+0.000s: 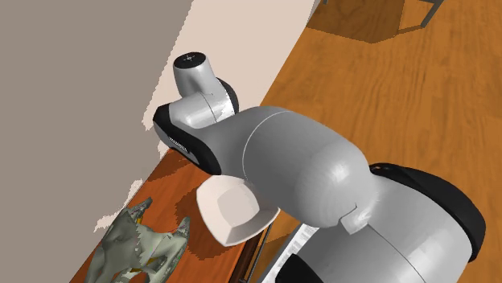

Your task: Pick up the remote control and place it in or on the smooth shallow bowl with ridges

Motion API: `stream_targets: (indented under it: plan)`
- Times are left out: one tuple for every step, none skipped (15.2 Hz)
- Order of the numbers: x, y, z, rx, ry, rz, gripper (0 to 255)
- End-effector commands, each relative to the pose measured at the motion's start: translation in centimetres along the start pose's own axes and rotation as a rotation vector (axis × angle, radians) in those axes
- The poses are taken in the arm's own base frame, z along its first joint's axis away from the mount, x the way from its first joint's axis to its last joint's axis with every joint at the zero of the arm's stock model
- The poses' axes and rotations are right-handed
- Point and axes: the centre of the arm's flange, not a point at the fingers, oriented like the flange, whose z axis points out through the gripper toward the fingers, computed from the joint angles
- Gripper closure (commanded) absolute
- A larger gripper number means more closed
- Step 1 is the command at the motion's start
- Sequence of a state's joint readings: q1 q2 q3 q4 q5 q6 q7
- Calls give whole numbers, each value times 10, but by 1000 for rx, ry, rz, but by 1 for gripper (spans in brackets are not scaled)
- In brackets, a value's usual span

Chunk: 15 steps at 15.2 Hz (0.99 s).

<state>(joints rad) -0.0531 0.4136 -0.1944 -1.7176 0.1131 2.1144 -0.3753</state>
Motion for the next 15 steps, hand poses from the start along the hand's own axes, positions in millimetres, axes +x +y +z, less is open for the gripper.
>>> stream_targets:
  plan:
    - [0,-1,-12,0,0,0,255]
    - [0,-1,-17,0,0,0,255]
    - [0,-1,-23,0,0,0,255]
    - [0,-1,-28,0,0,0,255]
    - [0,-1,-33,0,0,0,255]
    - [0,-1,-38,0,0,0,255]
    - [0,-1,-44,0,0,0,255]
    - [0,-1,-49,0,0,0,255]
    - [0,-1,-54,0,0,0,255]
    - [0,-1,-60,0,0,0,255]
    - [0,-2,-65,0,0,0,255]
    - [0,-2,-70,0,0,0,255]
    - [0,-2,-75,0,0,0,255]
    - [0,-2,-81,0,0,0,255]
    - [0,-2,-86,0,0,0,255]
